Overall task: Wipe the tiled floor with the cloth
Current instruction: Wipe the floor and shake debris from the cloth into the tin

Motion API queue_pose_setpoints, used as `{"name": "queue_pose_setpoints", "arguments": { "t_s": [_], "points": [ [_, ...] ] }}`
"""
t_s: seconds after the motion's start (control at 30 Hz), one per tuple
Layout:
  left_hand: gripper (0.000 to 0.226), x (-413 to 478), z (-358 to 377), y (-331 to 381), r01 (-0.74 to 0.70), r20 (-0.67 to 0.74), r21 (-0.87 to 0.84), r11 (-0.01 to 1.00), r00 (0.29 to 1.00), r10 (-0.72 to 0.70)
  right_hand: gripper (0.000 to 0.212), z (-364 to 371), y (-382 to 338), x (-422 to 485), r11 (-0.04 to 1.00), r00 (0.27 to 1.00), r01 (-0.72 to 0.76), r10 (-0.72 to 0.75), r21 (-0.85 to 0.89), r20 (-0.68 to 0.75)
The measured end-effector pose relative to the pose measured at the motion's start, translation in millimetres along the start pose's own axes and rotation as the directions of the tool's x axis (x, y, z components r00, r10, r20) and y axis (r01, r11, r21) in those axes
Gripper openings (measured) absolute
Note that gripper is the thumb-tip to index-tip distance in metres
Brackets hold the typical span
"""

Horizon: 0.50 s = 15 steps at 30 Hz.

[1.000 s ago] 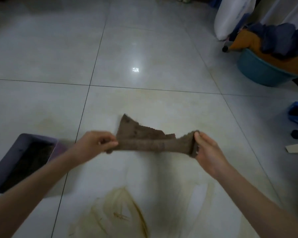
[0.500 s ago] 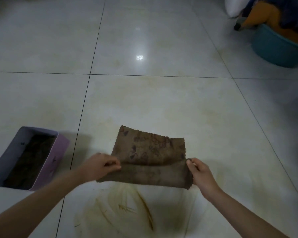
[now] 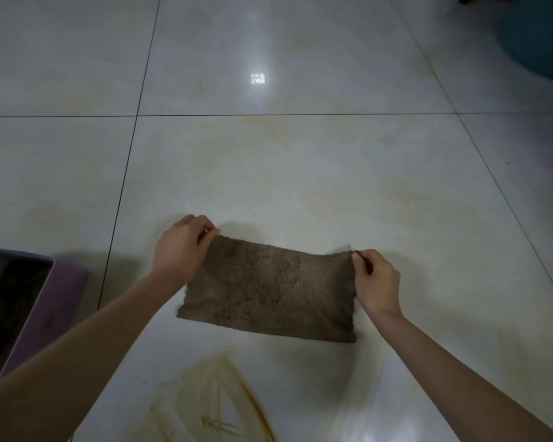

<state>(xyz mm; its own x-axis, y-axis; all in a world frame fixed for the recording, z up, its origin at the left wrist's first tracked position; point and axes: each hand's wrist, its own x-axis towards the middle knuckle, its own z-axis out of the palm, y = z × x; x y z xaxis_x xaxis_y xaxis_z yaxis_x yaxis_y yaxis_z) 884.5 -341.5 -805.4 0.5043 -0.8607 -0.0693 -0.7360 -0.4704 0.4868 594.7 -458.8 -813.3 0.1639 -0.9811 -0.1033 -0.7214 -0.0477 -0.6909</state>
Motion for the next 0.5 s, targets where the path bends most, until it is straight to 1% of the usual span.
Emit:
{"name": "queue_pose_setpoints", "arguments": {
  "t_s": [0.03, 0.07, 0.13, 0.17, 0.23, 0.27, 0.3, 0.37, 0.43, 0.5],
  "points": [
    [0.018, -4.5, 0.4, -0.1, -0.007, -0.053, -0.031, 0.999, 0.999, 0.006, 0.016, -1.3, 0.1, 0.2, 0.998, 0.999, 0.048, -0.047, -0.031, 0.025],
    [0.018, -10.7, 0.1, 0.1, -0.044, -0.099, -0.013, 0.999, 0.994, 0.042, 0.019, -2.2, 0.2, -0.3, 0.993, 0.993, 0.094, -0.088, -0.074, 0.079],
    [0.022, -28.2, -0.1, -0.3, -0.183, -0.119, 0.121, 0.976, 0.973, 0.198, 0.037, -1.8, 1.3, -3.7, 0.970, 0.967, 0.159, -0.116, -0.182, 0.227],
    [0.027, -39.2, 1.2, -0.7, -0.258, -0.090, 0.189, 0.947, 0.956, 0.278, 0.044, -0.6, 2.1, -5.8, 0.957, 0.952, 0.179, -0.110, -0.228, 0.286],
    [0.039, -60.0, 5.1, 0.3, -0.372, 0.038, 0.265, 0.889, 0.926, 0.376, 0.050, 2.4, -0.1, -6.8, 0.947, 0.932, 0.181, -0.080, -0.264, 0.353],
    [0.043, -68.7, 8.0, 2.2, -0.397, 0.121, 0.284, 0.873, 0.918, 0.378, 0.049, 3.3, -2.2, -5.8, 0.950, 0.928, 0.164, -0.057, -0.267, 0.368],
    [0.048, -75.7, 11.7, 4.1, -0.400, 0.204, 0.298, 0.867, 0.914, 0.351, 0.045, 3.4, -4.6, -4.7, 0.948, 0.926, 0.154, -0.040, -0.279, 0.375],
    [0.061, -83.8, 18.0, 7.5, -0.370, 0.327, 0.327, 0.870, 0.908, 0.263, 0.032, 2.3, -9.8, -5.1, 0.919, 0.925, 0.192, -0.053, -0.343, 0.376],
    [0.064, -88.6, 24.4, 7.7, -0.350, 0.363, 0.361, 0.865, 0.907, 0.215, 0.024, 0.1, -12.5, -10.0, 0.903, 0.925, 0.247, -0.112, -0.352, 0.363],
    [0.059, -93.7, 28.9, 6.8, -0.340, 0.365, 0.388, 0.857, 0.910, 0.196, 0.017, -3.5, -13.9, -18.6, 0.934, 0.927, 0.265, -0.178, -0.240, 0.330]
  ]
}}
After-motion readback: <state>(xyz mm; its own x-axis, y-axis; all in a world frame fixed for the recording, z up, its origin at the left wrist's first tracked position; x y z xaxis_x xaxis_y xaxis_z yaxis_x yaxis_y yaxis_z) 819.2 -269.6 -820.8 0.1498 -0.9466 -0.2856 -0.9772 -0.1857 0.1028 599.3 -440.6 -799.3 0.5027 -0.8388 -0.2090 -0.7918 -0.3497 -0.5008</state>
